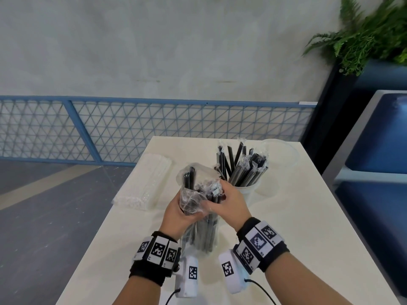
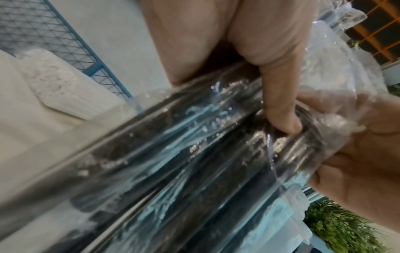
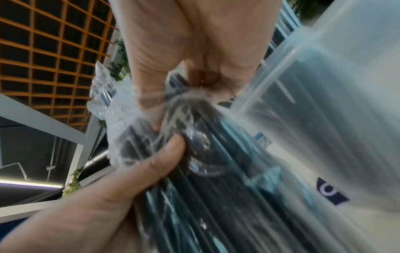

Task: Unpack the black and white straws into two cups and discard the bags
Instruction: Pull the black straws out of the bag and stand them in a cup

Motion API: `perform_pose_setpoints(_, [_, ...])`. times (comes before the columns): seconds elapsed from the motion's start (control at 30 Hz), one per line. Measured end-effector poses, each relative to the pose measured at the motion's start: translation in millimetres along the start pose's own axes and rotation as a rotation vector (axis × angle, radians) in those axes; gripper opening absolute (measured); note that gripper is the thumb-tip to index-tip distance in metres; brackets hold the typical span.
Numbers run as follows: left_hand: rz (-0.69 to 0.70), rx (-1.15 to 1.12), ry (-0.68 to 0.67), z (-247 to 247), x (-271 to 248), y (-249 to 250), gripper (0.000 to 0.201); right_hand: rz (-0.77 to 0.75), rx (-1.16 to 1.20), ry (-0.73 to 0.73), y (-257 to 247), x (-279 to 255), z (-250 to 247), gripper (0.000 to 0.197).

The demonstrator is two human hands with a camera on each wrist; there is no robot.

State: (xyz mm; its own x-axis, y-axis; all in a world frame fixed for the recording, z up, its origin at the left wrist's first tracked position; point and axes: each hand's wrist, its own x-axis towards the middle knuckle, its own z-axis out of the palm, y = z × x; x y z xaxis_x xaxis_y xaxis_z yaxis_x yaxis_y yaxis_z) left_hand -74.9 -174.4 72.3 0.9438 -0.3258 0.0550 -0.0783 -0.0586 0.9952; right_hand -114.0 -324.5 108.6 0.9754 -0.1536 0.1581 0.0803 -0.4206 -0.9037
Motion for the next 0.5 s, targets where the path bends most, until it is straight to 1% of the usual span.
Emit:
perform_pose_setpoints(0.1, [-0.011,0.023,0.003,3,0,1,0.063,0.037,0.090,0.071,6,-6,8,0.065])
perform_pose_setpoints(0.13, [-0.015,0.031,-0.001,3,1,1,0.060,0.035,0.103,0.093,7,-7,10,0.062])
perform_pose_setpoints(0.2, [-0.015,0.055,-0.009,3,1,1,0.054,-0.012,0.111,0.149,7,-10,13,0.047])
perform_pose_setpoints(0.3, [-0.006,0.088,-0.009,4,0,3,0.046,-0.072,0.070,0.192,6,-12,13,0.041])
perform_pose_setpoints(0.4, [0.010,0.080,0.010,5,0,3,0.045,-0.025,0.082,0.129,3,-11,11,0.049])
perform_pose_setpoints(0.47, [0.015,0.079,-0.006,6,2,4,0.045,0.009,0.077,0.128,6,-8,12,0.054])
perform_pose_setpoints(0.5, [0.015,0.085,-0.015,6,1,3,0.045,0.019,0.066,0.126,8,-8,13,0.060])
